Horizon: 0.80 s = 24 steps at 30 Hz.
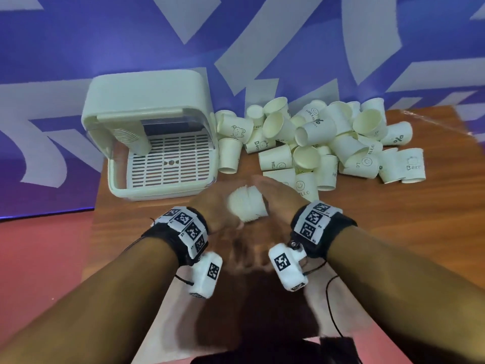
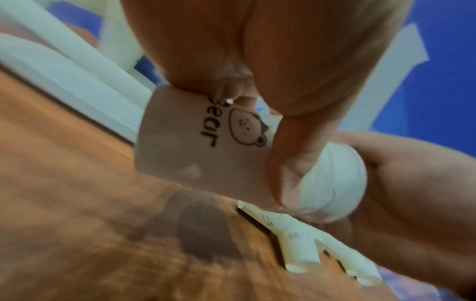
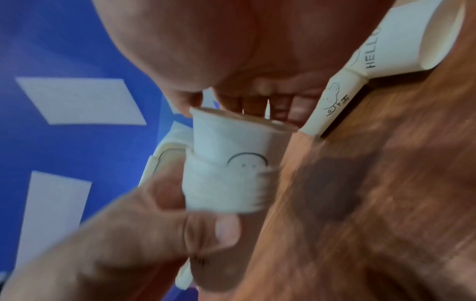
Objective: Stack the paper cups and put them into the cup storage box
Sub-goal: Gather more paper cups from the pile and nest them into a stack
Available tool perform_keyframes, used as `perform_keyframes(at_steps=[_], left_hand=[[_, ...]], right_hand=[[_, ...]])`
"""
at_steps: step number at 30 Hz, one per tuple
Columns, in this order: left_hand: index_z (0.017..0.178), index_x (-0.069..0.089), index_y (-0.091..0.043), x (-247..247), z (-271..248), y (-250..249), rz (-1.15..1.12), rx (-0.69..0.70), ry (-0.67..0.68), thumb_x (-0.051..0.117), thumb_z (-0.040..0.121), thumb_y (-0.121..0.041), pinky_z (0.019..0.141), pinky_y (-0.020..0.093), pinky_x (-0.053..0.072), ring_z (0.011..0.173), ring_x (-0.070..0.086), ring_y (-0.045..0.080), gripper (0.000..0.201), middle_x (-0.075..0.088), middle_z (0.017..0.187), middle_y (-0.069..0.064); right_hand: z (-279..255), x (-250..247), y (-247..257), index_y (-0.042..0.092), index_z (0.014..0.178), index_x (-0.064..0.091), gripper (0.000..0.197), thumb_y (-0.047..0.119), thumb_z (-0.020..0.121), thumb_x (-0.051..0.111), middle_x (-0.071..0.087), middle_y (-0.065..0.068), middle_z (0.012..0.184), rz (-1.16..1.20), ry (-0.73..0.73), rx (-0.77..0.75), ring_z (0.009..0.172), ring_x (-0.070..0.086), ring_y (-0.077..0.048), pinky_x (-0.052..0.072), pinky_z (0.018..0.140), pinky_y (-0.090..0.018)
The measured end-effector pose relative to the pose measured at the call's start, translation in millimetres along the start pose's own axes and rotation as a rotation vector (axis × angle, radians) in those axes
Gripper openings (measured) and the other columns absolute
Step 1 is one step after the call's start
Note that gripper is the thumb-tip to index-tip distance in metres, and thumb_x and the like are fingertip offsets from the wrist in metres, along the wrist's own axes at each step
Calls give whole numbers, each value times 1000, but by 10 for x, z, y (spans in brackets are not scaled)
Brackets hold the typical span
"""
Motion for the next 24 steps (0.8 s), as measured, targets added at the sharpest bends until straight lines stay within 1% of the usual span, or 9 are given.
perform_keyframes(at_steps=[3,6,9,11,13,15,18,21,24], left_hand=[[134,51,-43,109,105,-102,6,46,5,91,57,-12,98,32,44,112,55,14,92,59,121,-13],[137,51,-37,94,193,-82,-63,36,-52,90,62,-10,91,27,40,107,54,13,89,58,114,-13],[142,45,-34,145,285,-9,-56,-18,-44,89,65,-10,88,29,42,103,51,16,92,51,117,-8],[142,46,-32,187,314,10,-20,-36,-55,90,63,-10,96,29,38,111,49,16,93,49,121,-8],[141,46,-32,208,333,23,28,-64,-83,90,62,-12,98,29,38,114,49,16,92,51,124,-8],[134,51,-33,223,350,37,67,-80,-107,89,59,-15,95,32,44,110,54,18,86,57,120,-6],[116,56,-31,211,311,-23,141,-90,-149,86,58,-14,88,41,53,101,60,25,68,63,105,-1],[136,53,-25,188,264,-57,177,-136,-199,86,65,-15,97,42,49,113,58,28,79,62,120,3],[141,50,-28,201,239,-180,143,-69,-218,90,61,-20,100,39,47,119,57,24,90,62,127,-1]], right_hand=[[-40,3,78,30,143,45,50,52,103,23,49,6,140,-58,69,-19,133,41,-14,28,115,-34],[105,-353,55,25,148,39,48,43,103,34,44,0,151,-280,-116,-74,140,36,-22,28,115,-39],[298,-598,-121,22,137,48,52,30,88,60,53,-2,138,-834,-185,-46,130,43,-30,41,94,-38],[382,-583,-239,19,121,55,46,27,77,65,58,-3,120,-1099,-140,-97,112,50,-28,36,75,-33],[409,-548,-299,15,121,53,43,22,79,60,57,-7,117,-1190,-131,-191,107,49,-29,28,74,-34],[418,-552,-265,14,120,53,43,20,78,59,56,-7,114,-1188,-143,-257,104,48,-28,30,74,-35],[388,-615,-176,16,126,50,55,25,75,68,56,-6,117,-1025,-126,-273,104,54,-27,43,82,-37],[205,-786,-99,20,130,47,64,29,72,73,54,-1,123,-695,-137,-239,103,58,-23,48,87,-36],[1,-872,-80,27,129,51,51,27,80,68,55,8,119,-472,-68,-218,102,56,-15,46,87,-30]])
Point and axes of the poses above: each hand's wrist, its own z-axis towards the middle knuckle, its own x-axis out of the palm, y = z × x, the point moved 7 cm from there along z, towards the middle knuckle
